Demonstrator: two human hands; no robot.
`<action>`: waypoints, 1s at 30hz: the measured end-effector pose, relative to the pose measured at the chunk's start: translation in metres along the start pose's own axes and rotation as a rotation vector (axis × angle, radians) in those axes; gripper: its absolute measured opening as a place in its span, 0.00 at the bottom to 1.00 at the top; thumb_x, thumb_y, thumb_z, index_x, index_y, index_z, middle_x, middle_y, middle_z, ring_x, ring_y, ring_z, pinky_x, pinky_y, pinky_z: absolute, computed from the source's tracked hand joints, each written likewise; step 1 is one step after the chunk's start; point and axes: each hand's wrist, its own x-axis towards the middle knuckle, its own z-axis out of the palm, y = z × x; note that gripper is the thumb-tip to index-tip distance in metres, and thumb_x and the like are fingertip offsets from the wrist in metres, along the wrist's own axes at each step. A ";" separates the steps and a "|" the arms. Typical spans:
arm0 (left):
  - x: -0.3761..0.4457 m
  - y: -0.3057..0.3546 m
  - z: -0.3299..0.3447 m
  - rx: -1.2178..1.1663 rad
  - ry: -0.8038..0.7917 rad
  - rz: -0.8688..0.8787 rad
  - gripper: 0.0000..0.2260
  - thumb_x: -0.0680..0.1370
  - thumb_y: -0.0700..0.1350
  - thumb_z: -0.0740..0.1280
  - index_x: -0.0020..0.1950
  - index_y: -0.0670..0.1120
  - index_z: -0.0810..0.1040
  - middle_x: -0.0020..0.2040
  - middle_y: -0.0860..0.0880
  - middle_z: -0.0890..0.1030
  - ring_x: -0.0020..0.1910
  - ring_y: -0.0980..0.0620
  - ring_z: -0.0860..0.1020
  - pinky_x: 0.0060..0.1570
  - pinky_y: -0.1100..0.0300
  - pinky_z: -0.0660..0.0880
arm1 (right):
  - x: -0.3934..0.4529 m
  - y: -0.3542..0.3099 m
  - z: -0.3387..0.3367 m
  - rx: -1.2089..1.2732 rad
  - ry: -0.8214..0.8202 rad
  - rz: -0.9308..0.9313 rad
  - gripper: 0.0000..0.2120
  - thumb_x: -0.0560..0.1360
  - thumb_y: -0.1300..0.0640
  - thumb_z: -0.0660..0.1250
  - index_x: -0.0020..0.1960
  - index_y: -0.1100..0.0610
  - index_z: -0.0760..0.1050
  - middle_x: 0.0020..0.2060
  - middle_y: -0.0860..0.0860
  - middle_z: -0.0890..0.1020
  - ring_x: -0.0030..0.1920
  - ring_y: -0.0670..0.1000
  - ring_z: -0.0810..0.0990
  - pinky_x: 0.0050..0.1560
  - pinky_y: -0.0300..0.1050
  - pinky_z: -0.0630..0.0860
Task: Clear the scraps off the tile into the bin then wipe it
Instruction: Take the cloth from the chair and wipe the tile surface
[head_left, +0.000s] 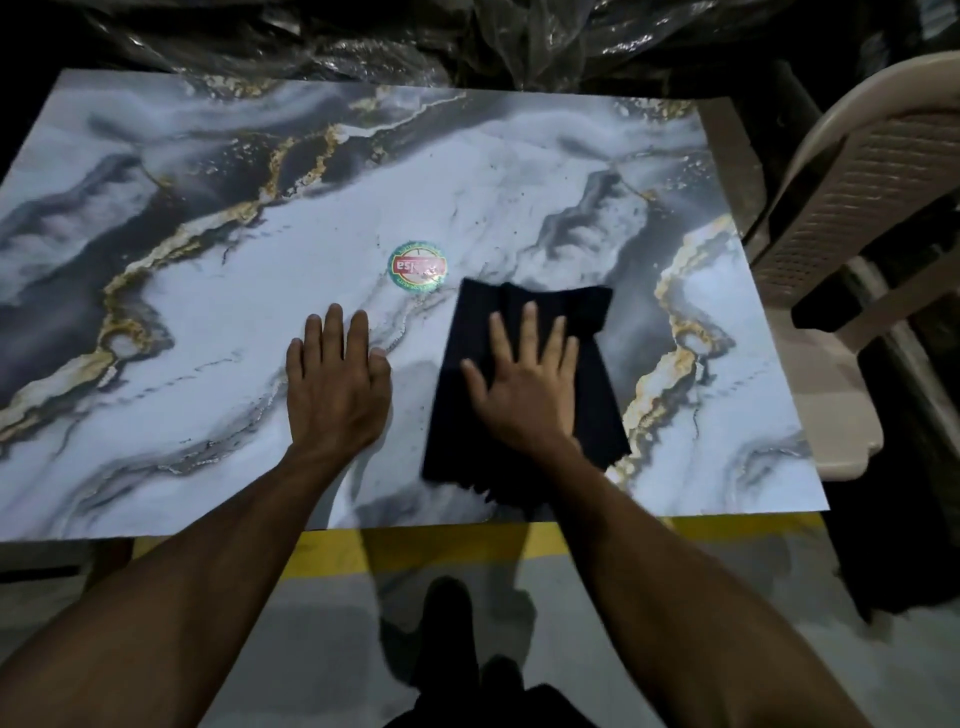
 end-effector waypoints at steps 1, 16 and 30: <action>0.000 -0.002 0.000 -0.006 -0.007 -0.005 0.24 0.81 0.51 0.50 0.75 0.44 0.64 0.76 0.40 0.64 0.74 0.38 0.61 0.71 0.42 0.57 | -0.019 -0.004 0.006 0.010 0.001 -0.034 0.34 0.77 0.34 0.49 0.79 0.48 0.54 0.79 0.57 0.51 0.77 0.68 0.47 0.76 0.64 0.44; 0.003 0.002 0.002 0.003 -0.018 -0.035 0.24 0.79 0.51 0.51 0.74 0.46 0.61 0.76 0.42 0.62 0.75 0.40 0.58 0.73 0.42 0.56 | 0.004 0.136 -0.022 0.009 0.006 0.377 0.36 0.78 0.32 0.43 0.80 0.48 0.45 0.79 0.57 0.44 0.77 0.67 0.41 0.75 0.64 0.39; 0.003 0.000 0.003 -0.017 0.009 -0.031 0.24 0.79 0.51 0.47 0.74 0.47 0.63 0.76 0.44 0.63 0.75 0.41 0.59 0.72 0.44 0.57 | -0.088 0.042 0.021 -0.046 0.059 -0.130 0.34 0.76 0.34 0.50 0.77 0.51 0.62 0.78 0.56 0.58 0.76 0.67 0.56 0.75 0.63 0.54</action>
